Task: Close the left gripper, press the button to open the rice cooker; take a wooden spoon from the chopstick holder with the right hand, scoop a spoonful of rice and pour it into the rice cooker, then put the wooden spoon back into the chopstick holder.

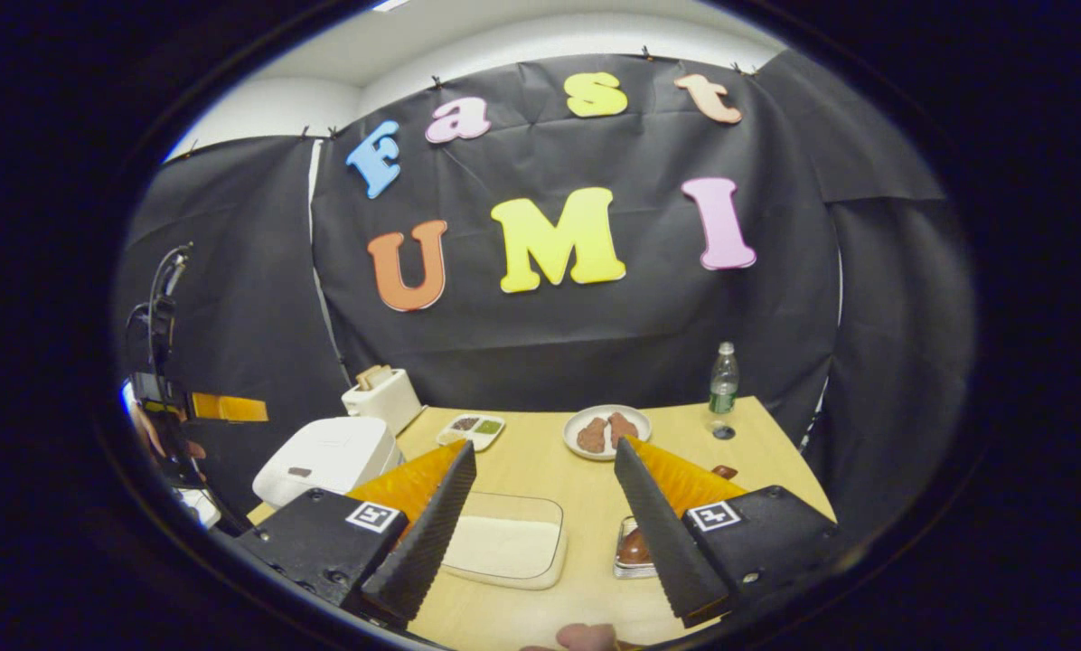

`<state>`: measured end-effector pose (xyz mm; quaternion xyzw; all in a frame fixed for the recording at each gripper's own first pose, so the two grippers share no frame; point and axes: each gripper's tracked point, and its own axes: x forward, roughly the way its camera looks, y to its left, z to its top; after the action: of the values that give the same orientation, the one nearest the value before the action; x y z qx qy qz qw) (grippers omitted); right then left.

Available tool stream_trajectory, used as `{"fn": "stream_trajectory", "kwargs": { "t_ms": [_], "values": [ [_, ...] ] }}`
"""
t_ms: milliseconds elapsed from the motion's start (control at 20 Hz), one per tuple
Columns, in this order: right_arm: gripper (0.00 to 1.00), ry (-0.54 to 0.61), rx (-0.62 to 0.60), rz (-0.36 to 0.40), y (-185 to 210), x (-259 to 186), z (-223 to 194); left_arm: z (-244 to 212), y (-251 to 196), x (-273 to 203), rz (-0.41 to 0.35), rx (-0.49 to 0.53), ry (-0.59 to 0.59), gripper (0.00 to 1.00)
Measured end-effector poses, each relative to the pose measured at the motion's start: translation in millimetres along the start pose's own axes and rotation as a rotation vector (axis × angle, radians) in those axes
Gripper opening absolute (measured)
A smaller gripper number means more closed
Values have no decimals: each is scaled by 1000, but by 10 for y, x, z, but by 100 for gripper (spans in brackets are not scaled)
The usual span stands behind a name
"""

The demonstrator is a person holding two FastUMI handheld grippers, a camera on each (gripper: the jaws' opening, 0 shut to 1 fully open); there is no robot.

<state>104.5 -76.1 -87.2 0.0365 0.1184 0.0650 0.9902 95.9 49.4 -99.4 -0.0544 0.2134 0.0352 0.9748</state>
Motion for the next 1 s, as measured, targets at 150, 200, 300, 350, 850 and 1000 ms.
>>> {"fn": "stream_trajectory", "kwargs": {
  "t_ms": [150, 200, 300, 350, 850, 1000],
  "values": [
    [99, -89, -23, -39, 140, -467, 275, 269, -159, -574, -60, 30, -133, 95],
    [100, -118, -34, -53, 181, -631, 355, 331, -198, -764, -76, 45, -174, 95],
    [100, -167, -43, -78, 264, -949, 480, 424, -264, -1118, -108, 65, -244, 94],
    [100, -184, -45, -89, 309, -1101, 515, 455, -300, -1283, -121, 68, -271, 95],
    [99, -284, -106, -174, 659, -2094, 587, 260, -462, -2198, -157, 82, -399, 94],
    [98, -284, -93, -194, 677, -2238, 522, 209, -484, -2309, -155, 103, -426, 94]
  ]
}}
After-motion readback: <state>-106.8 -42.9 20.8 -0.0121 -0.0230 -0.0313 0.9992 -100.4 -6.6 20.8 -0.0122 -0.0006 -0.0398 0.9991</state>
